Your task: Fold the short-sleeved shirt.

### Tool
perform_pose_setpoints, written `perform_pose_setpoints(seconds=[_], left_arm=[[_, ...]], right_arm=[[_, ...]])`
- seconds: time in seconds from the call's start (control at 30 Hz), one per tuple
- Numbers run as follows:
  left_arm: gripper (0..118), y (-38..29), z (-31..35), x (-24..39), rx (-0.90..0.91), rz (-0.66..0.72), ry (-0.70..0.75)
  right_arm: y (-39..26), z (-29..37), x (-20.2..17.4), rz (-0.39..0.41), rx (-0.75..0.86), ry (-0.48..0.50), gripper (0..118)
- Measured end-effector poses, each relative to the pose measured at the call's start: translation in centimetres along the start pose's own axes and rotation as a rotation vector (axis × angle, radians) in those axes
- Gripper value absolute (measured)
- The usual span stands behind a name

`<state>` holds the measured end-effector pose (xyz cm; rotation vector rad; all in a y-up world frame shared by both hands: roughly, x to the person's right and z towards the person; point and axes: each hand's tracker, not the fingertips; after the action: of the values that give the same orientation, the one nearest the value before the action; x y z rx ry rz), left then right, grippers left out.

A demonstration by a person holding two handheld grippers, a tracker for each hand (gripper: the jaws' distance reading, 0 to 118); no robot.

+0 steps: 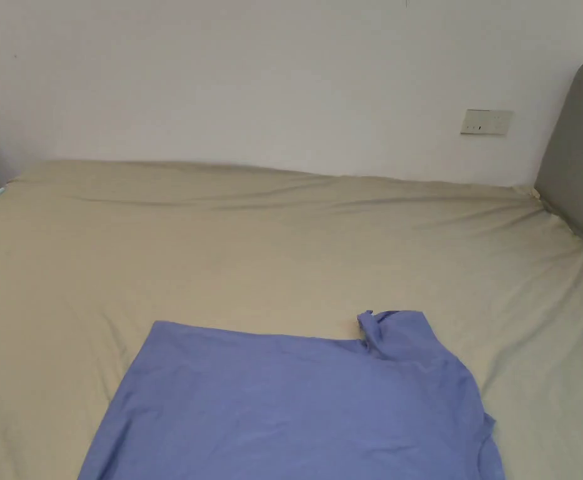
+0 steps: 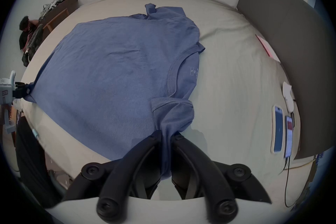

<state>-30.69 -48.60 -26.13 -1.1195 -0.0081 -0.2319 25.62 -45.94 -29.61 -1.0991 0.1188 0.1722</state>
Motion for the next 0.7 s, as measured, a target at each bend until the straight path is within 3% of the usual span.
perform_pose_setpoints(seconds=[0.33, 0.37, 0.4, 0.43, 0.47, 0.5, 0.53, 0.7], left_arm=[[7, -4.5, 1.7, 1.3, -0.065, -0.02, -0.05], [14, -4.2, 1.5, 1.2, -0.054, -0.001, -0.057], [28, -3.8, 1.6, 1.1, -0.024, 0.038, -0.078], [53, -3.3, 1.8, 1.0, 0.001, 0.054, -0.088], [75, -2.5, 2.4, 0.8, 0.036, 0.066, -0.088], [95, -1.5, 3.1, 0.8, 0.072, 0.078, -0.083], [110, -0.6, 3.9, 0.8, 0.121, 0.088, -0.074], [112, 5.7, 11.3, 1.4, 0.474, 0.148, -0.064]], right_arm=[[-4.6, 1.5, -0.1, 0.008, -0.09, 0.021, 13], [-4.3, 1.4, -0.1, -0.019, -0.083, 0.013, 18], [-4.0, 1.6, -0.1, -0.035, -0.075, -0.011, 33], [-3.6, 1.9, 0.0, -0.034, -0.065, -0.02, 71], [-3.0, 2.4, 0.1, -0.033, -0.039, -0.014, 95], [-2.2, 3.3, 0.3, -0.036, 0.012, -0.026, 105], [-1.3, 4.4, 0.4, -0.041, 0.071, -0.043, 106], [5.1, 12.2, -1.2, -0.042, 0.408, -0.095, 106]])
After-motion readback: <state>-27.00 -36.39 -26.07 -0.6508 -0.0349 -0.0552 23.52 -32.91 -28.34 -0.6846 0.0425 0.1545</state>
